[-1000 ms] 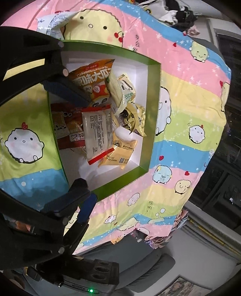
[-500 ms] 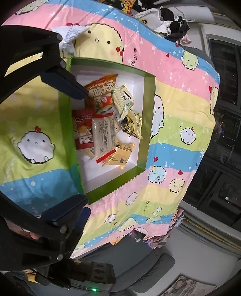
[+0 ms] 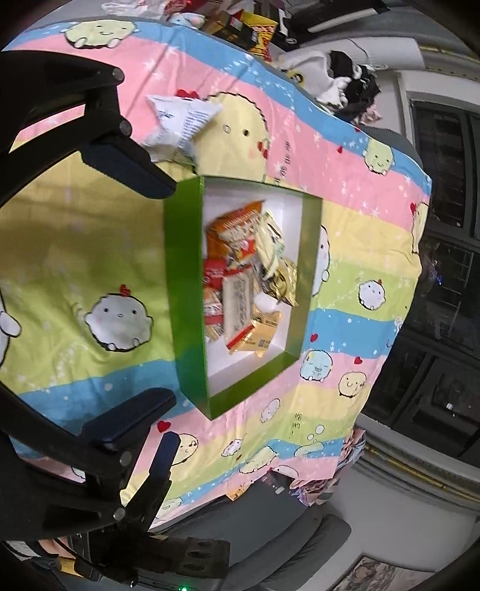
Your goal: Organize snacks
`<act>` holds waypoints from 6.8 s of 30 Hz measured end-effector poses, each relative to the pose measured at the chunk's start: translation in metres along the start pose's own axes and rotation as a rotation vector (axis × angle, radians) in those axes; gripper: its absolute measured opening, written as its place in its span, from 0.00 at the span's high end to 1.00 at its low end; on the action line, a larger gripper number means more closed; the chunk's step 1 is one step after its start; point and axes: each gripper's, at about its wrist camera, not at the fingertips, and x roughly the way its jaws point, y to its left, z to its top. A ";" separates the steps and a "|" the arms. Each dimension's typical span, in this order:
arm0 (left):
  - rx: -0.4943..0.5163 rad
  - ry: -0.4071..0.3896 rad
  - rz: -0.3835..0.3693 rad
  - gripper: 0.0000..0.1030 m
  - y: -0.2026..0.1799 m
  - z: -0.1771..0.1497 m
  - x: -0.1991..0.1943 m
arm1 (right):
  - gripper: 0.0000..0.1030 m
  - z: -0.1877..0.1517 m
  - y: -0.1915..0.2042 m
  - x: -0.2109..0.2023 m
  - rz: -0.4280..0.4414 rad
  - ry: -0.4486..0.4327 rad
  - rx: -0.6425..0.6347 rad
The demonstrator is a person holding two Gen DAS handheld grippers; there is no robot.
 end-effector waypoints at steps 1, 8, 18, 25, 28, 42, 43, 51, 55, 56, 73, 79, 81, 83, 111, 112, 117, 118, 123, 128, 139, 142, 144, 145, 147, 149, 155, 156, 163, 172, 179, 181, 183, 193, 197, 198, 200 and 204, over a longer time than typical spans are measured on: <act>-0.003 0.002 0.001 0.01 0.001 -0.001 -0.001 | 0.17 -0.002 0.002 0.000 0.000 0.004 -0.001; -0.019 0.011 0.004 0.01 0.010 -0.014 -0.010 | 0.17 -0.013 0.020 0.007 0.011 0.049 -0.024; -0.107 0.025 0.051 0.01 0.057 -0.037 -0.018 | 0.17 -0.024 0.049 0.043 0.055 0.146 -0.059; -0.183 0.004 0.019 0.01 0.103 -0.038 -0.029 | 0.17 -0.025 0.068 0.071 0.112 0.202 -0.060; -0.218 -0.011 0.042 0.01 0.125 -0.036 -0.034 | 0.17 -0.026 0.074 0.082 0.139 0.219 -0.050; -0.309 0.036 -0.070 0.01 0.168 -0.015 0.005 | 0.17 -0.012 0.094 0.153 0.252 0.256 0.067; -0.299 0.044 -0.075 0.02 0.167 -0.012 0.009 | 0.17 -0.010 0.099 0.158 0.262 0.249 0.056; -0.257 0.089 -0.074 0.28 0.170 -0.003 0.034 | 0.17 -0.003 0.114 0.183 0.248 0.223 0.035; -0.262 0.095 -0.093 0.39 0.173 -0.005 0.037 | 0.35 -0.004 0.124 0.190 0.234 0.220 -0.017; -0.266 0.099 -0.103 0.41 0.174 -0.005 0.039 | 0.41 -0.004 0.125 0.191 0.239 0.218 -0.025; -0.232 0.077 -0.084 0.45 0.154 -0.015 0.017 | 0.79 -0.004 0.144 0.179 0.210 0.218 -0.151; -0.146 0.057 -0.074 0.45 0.118 -0.026 -0.001 | 0.78 -0.013 0.142 0.148 0.214 0.186 -0.184; -0.114 0.048 -0.078 0.45 0.103 -0.029 -0.006 | 0.79 -0.018 0.137 0.131 0.212 0.171 -0.187; -0.083 0.039 -0.089 0.45 0.087 -0.031 -0.009 | 0.78 -0.021 0.132 0.116 0.205 0.153 -0.185; 0.131 -0.018 -0.225 0.44 -0.033 0.046 0.028 | 0.78 0.033 0.038 0.030 0.043 -0.084 -0.112; 0.132 -0.020 -0.225 0.45 -0.034 0.051 0.031 | 0.78 0.037 0.036 0.032 0.041 -0.088 -0.112; 0.141 -0.015 -0.215 0.44 -0.033 0.071 0.054 | 0.78 0.057 0.022 0.047 0.035 -0.092 -0.105; 0.133 -0.007 -0.213 0.44 -0.031 0.074 0.059 | 0.78 0.060 0.018 0.051 0.040 -0.085 -0.097; 0.090 0.039 -0.212 0.44 -0.022 0.083 0.090 | 0.78 0.069 0.004 0.076 0.039 -0.033 -0.068; 0.060 0.071 -0.211 0.44 -0.015 0.083 0.110 | 0.78 0.074 -0.009 0.094 0.039 0.022 -0.048; 0.055 0.126 -0.197 0.43 -0.015 0.080 0.137 | 0.78 0.072 -0.019 0.112 0.005 0.102 -0.053; 0.048 0.142 -0.188 0.43 -0.013 0.079 0.142 | 0.78 0.072 -0.021 0.115 0.001 0.119 -0.054; 0.036 0.154 -0.185 0.43 -0.010 0.078 0.145 | 0.78 0.073 -0.022 0.117 0.005 0.128 -0.050; 0.030 0.158 -0.187 0.43 -0.009 0.079 0.147 | 0.78 0.073 -0.023 0.118 0.006 0.134 -0.048; 0.020 0.164 -0.185 0.42 -0.007 0.079 0.148 | 0.78 0.074 -0.022 0.119 0.004 0.139 -0.049; 0.020 0.171 -0.176 0.42 -0.007 0.079 0.149 | 0.78 0.074 -0.021 0.120 0.002 0.143 -0.055; 0.028 0.177 -0.146 0.40 -0.008 0.076 0.150 | 0.78 0.074 -0.022 0.122 -0.003 0.155 -0.049; 0.030 0.177 -0.143 0.39 -0.008 0.076 0.150 | 0.78 0.074 -0.023 0.122 -0.003 0.157 -0.045; 0.037 0.171 -0.091 0.21 -0.005 0.076 0.150 | 0.78 0.074 -0.022 0.122 -0.018 0.157 -0.042; 0.049 0.138 -0.044 0.06 -0.008 0.078 0.135 | 0.64 0.072 -0.024 0.117 -0.057 0.164 -0.024; 0.067 0.096 -0.007 0.01 -0.012 0.081 0.113 | 0.40 0.072 -0.029 0.093 -0.125 0.120 -0.009; 0.073 0.081 0.006 0.01 -0.014 0.080 0.105 | 0.34 0.072 -0.029 0.086 -0.155 0.108 -0.012; 0.078 0.073 0.022 0.01 -0.015 0.080 0.098 | 0.23 0.073 -0.029 0.079 -0.181 0.097 -0.013; 0.085 0.067 0.180 0.01 -0.022 0.075 0.067 | 0.07 0.079 -0.025 0.046 -0.270 0.076 -0.023; 0.076 0.034 0.184 0.01 -0.025 0.075 0.044 | 0.07 0.080 -0.020 0.033 -0.281 0.069 -0.035; 0.070 0.027 0.183 0.01 -0.026 0.075 0.040 | 0.07 0.080 -0.018 0.029 -0.286 0.064 -0.038; 0.057 0.015 0.192 0.01 -0.026 0.076 0.030 | 0.07 0.081 -0.016 0.023 -0.290 0.061 -0.042; 0.055 -0.008 0.268 0.01 -0.026 0.080 0.015 | 0.07 0.086 -0.008 0.010 -0.300 0.046 -0.051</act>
